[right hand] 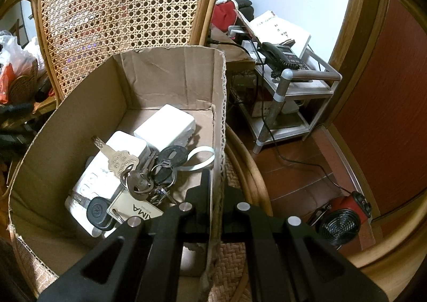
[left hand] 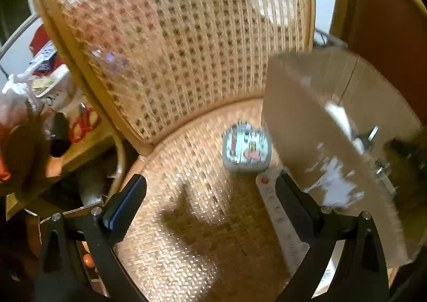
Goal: Organize rigid objects
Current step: 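Move the left gripper over the Snoopy case and grasp it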
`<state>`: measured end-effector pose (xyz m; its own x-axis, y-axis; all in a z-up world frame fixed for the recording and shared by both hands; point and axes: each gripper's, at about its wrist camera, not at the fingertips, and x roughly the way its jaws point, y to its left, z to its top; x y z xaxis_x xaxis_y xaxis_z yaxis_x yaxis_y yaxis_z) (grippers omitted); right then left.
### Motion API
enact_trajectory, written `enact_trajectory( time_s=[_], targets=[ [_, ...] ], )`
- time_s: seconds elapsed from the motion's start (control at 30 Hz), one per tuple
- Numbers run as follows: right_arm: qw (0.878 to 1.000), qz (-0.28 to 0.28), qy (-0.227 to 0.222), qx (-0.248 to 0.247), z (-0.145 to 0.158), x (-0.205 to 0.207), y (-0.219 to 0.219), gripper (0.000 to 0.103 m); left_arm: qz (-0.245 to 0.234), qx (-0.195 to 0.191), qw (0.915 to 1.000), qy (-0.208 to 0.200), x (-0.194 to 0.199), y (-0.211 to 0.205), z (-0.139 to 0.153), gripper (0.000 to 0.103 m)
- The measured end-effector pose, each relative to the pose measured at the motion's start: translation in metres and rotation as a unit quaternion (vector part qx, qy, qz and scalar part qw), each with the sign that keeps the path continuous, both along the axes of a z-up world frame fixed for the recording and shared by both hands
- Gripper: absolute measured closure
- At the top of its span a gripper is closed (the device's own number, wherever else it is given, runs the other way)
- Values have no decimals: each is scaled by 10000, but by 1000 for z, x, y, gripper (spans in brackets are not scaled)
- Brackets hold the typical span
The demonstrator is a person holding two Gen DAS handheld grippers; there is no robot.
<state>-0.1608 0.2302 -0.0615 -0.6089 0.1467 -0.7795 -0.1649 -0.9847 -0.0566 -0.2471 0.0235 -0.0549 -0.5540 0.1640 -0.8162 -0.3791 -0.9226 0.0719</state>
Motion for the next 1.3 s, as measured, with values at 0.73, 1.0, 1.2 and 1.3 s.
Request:
enact_trajectory(
  time_s=[0.73,1.0,1.2,1.3],
  targets=[
    [10000,-10,-5,3,-2,-1,2,97,-593,340,9967,-432,-64,20,-55,7],
    [10000,-10,-6,10,-2,-1,1,97,-290,-29,9984,-488,-85,27,-73,7],
    [10000,1,-9,11,-3,-1,1,96,-397,253,9964,-707,-87,28,-73,25],
    [10000,2,-14,14,-3,-1,1,96,-490,138,9965,-667,-83,32,-70,43]
  ],
)
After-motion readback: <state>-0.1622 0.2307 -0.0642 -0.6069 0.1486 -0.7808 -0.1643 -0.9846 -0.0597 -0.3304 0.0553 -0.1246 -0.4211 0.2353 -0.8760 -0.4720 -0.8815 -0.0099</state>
